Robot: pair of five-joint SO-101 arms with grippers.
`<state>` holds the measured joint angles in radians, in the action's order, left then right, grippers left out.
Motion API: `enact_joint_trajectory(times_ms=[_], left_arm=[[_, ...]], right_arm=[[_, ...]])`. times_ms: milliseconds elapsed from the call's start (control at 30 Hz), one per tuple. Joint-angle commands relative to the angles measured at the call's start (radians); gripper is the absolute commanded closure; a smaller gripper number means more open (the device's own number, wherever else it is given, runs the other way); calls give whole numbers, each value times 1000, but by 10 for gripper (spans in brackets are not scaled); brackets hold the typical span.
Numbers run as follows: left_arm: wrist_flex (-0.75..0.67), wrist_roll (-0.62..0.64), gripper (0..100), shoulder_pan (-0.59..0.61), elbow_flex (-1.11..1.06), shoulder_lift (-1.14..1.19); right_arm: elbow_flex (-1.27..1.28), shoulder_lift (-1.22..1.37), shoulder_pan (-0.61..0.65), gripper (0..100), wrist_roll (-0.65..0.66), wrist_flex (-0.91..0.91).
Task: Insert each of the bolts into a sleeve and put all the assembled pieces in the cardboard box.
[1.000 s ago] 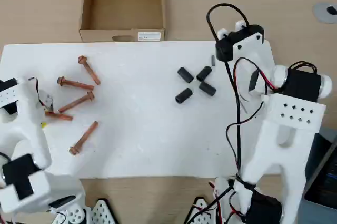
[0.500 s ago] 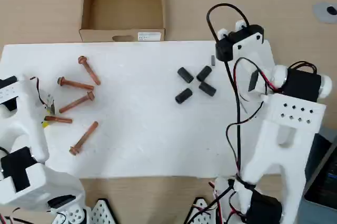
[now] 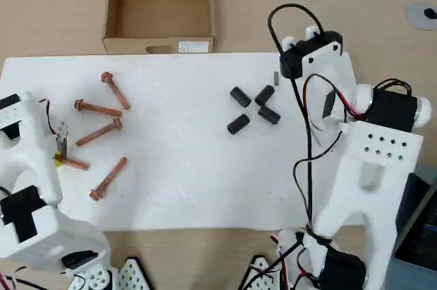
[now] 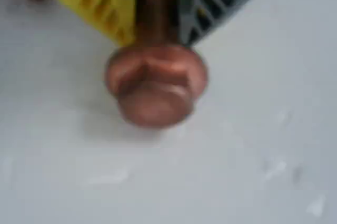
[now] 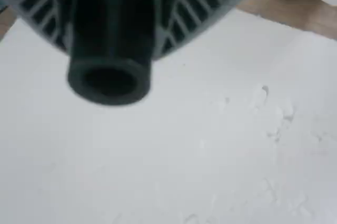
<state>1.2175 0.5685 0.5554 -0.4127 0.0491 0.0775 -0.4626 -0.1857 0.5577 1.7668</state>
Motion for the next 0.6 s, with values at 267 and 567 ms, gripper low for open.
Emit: enact_joint_trajectory(times_ms=[267,567], left_arm=[[287,-163,997,-169,224,-493],[311,-292,997,-328,49,-955]], right_arm=[[61,-348,-10,988,8,21],[202,-611,-7,988,0,14]])
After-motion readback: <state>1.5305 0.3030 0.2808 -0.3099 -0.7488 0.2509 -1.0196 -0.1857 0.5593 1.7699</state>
